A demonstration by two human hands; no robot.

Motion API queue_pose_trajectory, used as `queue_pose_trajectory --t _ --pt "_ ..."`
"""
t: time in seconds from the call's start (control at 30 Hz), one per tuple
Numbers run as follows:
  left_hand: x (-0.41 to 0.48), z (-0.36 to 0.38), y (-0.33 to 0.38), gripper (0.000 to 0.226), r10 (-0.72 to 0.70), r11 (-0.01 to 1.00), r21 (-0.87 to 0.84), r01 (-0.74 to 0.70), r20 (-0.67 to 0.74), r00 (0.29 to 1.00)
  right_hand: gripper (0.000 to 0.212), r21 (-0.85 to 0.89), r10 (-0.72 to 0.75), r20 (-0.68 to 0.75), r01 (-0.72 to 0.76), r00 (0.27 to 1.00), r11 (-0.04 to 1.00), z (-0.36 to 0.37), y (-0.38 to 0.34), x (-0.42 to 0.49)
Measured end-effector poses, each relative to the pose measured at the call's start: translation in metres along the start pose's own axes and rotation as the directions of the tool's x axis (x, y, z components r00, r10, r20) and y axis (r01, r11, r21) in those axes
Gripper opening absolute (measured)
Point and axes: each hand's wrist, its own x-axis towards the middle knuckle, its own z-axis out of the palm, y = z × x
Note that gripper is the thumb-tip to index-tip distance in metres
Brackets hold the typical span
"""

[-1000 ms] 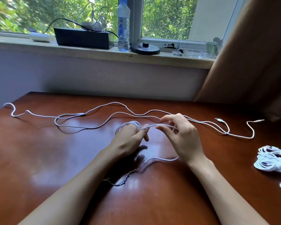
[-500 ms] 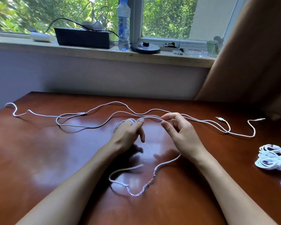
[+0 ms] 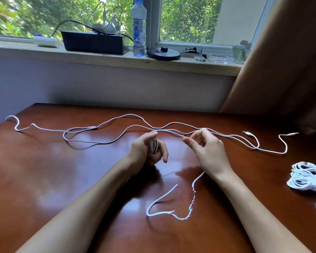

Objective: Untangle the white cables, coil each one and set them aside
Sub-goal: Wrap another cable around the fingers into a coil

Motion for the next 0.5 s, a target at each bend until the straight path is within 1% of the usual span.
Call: queue_pose_trajectory --t 0.07,0.17,0.23,0.3,0.37,0.4,0.5 --pt "0.001 -0.001 0.0 0.062 -0.016 0.997 -0.077 0.016 -0.006 1.0 0.017 -0.047 -0.014 0.004 0.015 1.0 0.999 0.0 0.001 0.0" --pt "0.002 -0.002 0.0 0.061 0.01 0.964 -0.266 -0.021 -0.043 0.999 0.002 -0.058 -0.066 0.007 0.066 0.998 0.996 0.001 0.004 0.001" --pt "0.003 -0.004 0.0 0.058 0.047 0.92 -0.386 -0.071 -0.07 0.996 0.008 -0.069 -0.107 0.024 0.108 0.994 0.992 0.002 0.007 0.0" --pt "0.002 -0.006 0.003 0.056 0.082 0.863 -0.489 -0.125 -0.109 0.991 0.011 -0.088 -0.115 0.039 0.118 0.993 0.989 0.003 0.01 -0.001" --pt "0.0 -0.008 0.006 0.055 0.121 0.799 -0.57 -0.189 -0.155 0.98 0.01 -0.101 -0.087 0.036 0.09 0.996 0.991 0.004 0.013 0.0" --pt "-0.001 -0.01 0.008 0.056 0.131 0.768 -0.603 -0.214 -0.178 0.975 0.011 -0.094 -0.045 0.031 0.048 0.999 0.994 0.004 0.013 0.0" --pt "-0.002 -0.015 0.01 0.062 0.129 0.703 -0.666 -0.25 -0.227 0.965 0.012 0.001 0.086 0.052 -0.086 0.995 0.996 0.002 0.005 -0.001"
